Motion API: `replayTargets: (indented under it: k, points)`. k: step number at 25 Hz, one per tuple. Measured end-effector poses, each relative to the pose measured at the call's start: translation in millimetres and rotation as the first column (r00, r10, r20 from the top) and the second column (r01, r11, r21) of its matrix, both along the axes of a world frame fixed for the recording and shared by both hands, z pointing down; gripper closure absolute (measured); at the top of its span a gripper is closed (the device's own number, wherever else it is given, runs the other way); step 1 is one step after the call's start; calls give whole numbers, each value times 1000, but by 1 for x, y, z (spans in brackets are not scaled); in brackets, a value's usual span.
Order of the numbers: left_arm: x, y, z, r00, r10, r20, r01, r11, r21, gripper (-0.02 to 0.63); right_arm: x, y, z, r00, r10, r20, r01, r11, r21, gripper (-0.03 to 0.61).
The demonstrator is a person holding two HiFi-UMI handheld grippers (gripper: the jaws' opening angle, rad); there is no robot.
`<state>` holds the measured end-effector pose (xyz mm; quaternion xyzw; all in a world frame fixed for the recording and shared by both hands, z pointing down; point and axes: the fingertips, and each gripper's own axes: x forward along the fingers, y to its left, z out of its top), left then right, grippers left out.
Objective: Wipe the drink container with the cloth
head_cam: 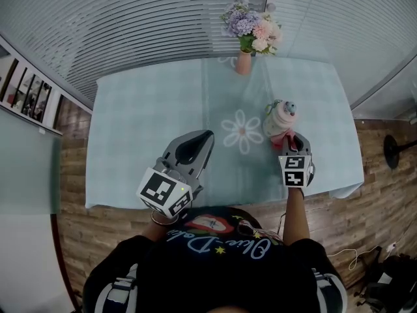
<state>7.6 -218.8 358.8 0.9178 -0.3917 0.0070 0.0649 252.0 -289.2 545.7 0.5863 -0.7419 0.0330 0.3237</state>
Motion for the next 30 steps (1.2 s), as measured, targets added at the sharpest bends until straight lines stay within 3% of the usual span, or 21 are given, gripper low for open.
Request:
replayTargets:
  k: [10, 18, 25, 27, 30]
  points:
    - [0, -2, 2, 1000, -3, -4, 3, 1000, -5, 609, -1, 0, 26, 999, -33, -32, 31, 996, -86, 551]
    - [4, -1, 2, 1000, 4, -8, -4, 1000, -6, 607, 8, 6, 11, 1000, -10, -3, 10, 1000, -9, 549]
    - [8, -1, 1, 1000, 22, -10, -22, 1000, -3, 609, 50, 16, -34, 992, 98, 82, -106, 989, 103, 549]
    - [9, -2, 1, 1000, 27, -10, -27, 1000, 0, 608, 58, 16, -51, 982, 108, 155, -133, 979, 156, 549]
    - [11, -1, 0, 999, 34, -10, -34, 999, 3, 607, 53, 11, -73, 950, 34, 310, -108, 968, 226, 549]
